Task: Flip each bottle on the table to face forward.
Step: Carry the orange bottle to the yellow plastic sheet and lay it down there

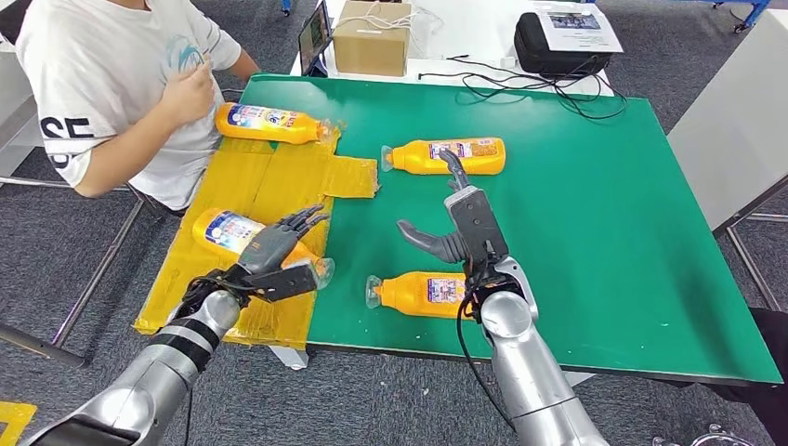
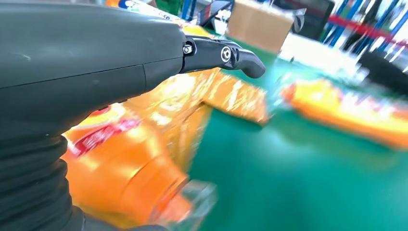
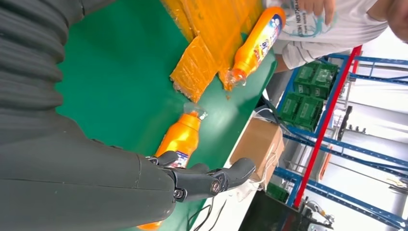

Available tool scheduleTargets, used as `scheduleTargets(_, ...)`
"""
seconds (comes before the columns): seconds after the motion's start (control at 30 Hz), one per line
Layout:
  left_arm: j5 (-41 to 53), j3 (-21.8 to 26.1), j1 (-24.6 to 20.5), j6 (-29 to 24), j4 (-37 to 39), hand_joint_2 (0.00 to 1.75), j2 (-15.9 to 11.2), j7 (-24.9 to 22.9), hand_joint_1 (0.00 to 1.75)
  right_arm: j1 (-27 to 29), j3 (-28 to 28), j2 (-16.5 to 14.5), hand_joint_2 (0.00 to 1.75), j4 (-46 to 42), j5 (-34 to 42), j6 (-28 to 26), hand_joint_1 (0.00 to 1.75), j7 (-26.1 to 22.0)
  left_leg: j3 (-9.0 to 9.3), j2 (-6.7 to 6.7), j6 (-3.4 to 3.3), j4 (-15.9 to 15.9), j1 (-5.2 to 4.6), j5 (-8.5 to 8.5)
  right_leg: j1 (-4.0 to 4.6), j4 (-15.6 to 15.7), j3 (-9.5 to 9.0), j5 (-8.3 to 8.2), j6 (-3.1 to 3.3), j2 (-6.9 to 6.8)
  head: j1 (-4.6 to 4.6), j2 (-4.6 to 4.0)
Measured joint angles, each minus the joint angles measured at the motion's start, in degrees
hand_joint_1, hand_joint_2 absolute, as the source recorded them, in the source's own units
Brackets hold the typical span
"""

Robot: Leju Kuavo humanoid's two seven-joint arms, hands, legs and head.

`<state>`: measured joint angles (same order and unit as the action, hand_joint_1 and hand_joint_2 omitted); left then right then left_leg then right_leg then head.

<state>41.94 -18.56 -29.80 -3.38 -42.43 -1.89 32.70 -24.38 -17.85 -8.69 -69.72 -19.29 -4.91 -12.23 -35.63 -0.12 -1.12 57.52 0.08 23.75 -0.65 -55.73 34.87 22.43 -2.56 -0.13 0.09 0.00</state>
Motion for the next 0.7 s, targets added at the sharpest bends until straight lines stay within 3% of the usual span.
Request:
scheduleTargets(0.2, -5.3, 3.6, 3.7, 3.8, -8.4, 1.75, -0.4, 1.3, 0.0, 0.0, 0.0, 0.5, 1.75, 0.4, 0.0, 0.0, 0.0, 0.1, 0.0, 0.0, 0.0, 0.0, 0.01, 0.0, 0.01, 0.0, 0.01, 0.0, 0.0, 0.0, -0.01, 0.0)
scheduleTargets(0.4, -15.5, 8.1, 7.3, 11.3, -15.0, 1.75, 0.1, 1.8, 0.0, 0.0, -0.4, 0.8, 1.75, 1.3, -1.9, 0.1, 0.0, 1.3, 0.0, 0.02, 0.0, 0.0, 0.01, 0.0, 0.0, 0.0, 0.01, 0.0, 0.01, 0.0, 0.01, 0.0)
scheduleTargets(0.63, -18.0, 11.1, 9.4, 12.9, -18.0, 1.75, 0.8, 1.7, 0.0, 0.0, -1.3, 0.8, 1.75, 2.4, -3.2, 0.2, 0.0, 2.1, 0.0, 0.01, 0.0, 0.0, 0.0, 0.0, 0.0, 0.0, 0.01, 0.01, 0.01, 0.0, 0.02, 0.0)
scheduleTargets(0.7, -20.6, 12.3, 9.8, 13.7, -18.4, 1.75, 1.3, 1.4, 0.0, 0.0, -1.9, 0.9, 0.87, 2.6, -5.0, 0.4, 0.0, 2.8, 0.0, 0.01, 0.0, 0.0, 0.0, 0.0, 0.0, 0.0, 0.02, 0.01, 0.01, 0.01, 0.02, 0.0)
